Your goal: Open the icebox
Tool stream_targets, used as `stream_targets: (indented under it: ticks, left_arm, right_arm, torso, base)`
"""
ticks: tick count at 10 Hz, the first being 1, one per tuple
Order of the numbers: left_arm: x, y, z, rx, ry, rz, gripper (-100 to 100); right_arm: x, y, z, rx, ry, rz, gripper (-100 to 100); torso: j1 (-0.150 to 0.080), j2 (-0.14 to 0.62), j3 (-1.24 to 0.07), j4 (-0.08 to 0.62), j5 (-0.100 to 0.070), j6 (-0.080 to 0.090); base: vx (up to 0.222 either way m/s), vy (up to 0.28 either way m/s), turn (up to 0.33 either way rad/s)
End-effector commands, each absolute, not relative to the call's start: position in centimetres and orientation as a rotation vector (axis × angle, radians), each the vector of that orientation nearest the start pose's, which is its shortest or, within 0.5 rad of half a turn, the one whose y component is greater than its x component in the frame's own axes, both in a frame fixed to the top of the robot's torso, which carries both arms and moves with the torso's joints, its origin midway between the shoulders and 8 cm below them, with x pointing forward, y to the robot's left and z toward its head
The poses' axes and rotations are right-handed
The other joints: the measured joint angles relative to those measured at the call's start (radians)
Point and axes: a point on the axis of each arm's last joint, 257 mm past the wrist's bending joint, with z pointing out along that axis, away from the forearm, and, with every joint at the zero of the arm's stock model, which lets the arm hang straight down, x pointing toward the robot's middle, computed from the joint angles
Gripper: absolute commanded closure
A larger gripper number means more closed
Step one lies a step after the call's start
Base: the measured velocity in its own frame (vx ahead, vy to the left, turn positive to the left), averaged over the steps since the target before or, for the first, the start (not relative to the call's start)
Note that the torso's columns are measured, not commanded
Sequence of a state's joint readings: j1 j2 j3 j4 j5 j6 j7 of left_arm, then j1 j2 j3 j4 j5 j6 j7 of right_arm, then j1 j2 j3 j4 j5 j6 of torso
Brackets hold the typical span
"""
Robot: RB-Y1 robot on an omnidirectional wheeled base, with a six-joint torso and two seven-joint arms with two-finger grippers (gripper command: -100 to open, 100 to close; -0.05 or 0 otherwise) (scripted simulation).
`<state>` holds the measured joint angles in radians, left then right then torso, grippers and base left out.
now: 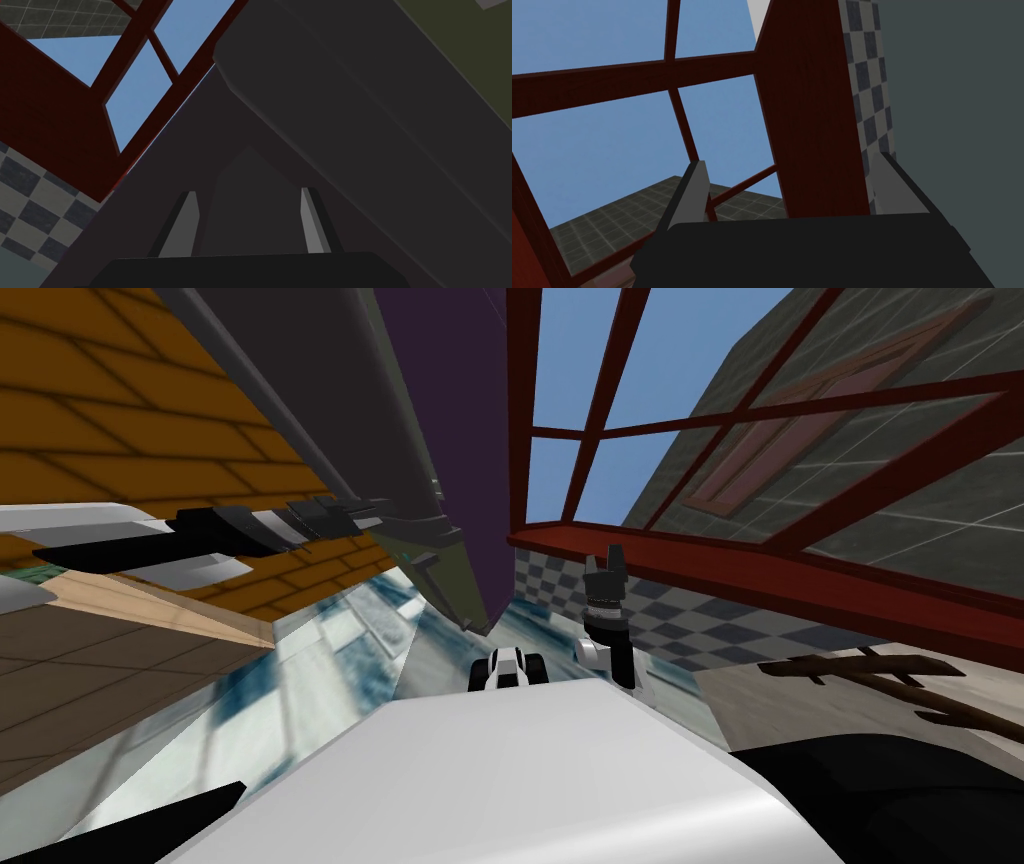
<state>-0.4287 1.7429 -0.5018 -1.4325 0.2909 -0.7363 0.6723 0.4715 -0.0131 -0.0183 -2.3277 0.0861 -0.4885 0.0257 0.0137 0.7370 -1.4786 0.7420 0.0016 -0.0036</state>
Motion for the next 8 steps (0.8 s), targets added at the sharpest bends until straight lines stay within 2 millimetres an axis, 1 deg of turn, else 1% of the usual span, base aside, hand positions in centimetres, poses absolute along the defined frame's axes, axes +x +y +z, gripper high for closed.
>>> stream_targets:
  ticks: [1,2,5,7,8]
  left_arm:
    - [50.0,37.8,13.5,-0.057,1.657,-1.149,100]
    - [49.7,37.9,13.7,-0.037,1.656,-1.167,100]
    - [48.1,37.0,14.0,0.036,1.663,-1.229,100]
    - [47.9,36.8,14.0,0.047,1.665,-1.238,100]
    - [47.2,36.7,14.1,0.078,1.669,-1.264,100]
  right_arm:
    - [33.8,-26.8,5.2,0.534,0.632,1.227,0]
    - [33.8,-26.8,5.2,0.534,0.632,1.227,0]
    - [33.8,-26.8,5.2,0.534,0.632,1.227,0]
    - [33.8,-26.8,5.2,0.534,0.632,1.227,0]
    - [33.8,-26.8,5.2,0.534,0.632,1.228,0]
  torso:
    - [-0.004,-0.004,-0.003,0.000,-0.002,0.003]
    - [-0.011,-0.008,-0.006,-0.002,-0.005,0.005]
    - [-0.007,-0.010,-0.009,0.001,-0.006,0.005]
    - [-0.013,-0.012,-0.010,-0.001,-0.008,0.008]
    - [-0.016,-0.014,-0.012,-0.002,-0.009,0.010]
  base:
    - [-0.010,0.092,-0.002]
    - [-0.034,0.142,0.116]
    - [-0.026,0.135,0.085]
    - [0.001,0.049,0.008]
    - [-0.010,0.104,0.100]
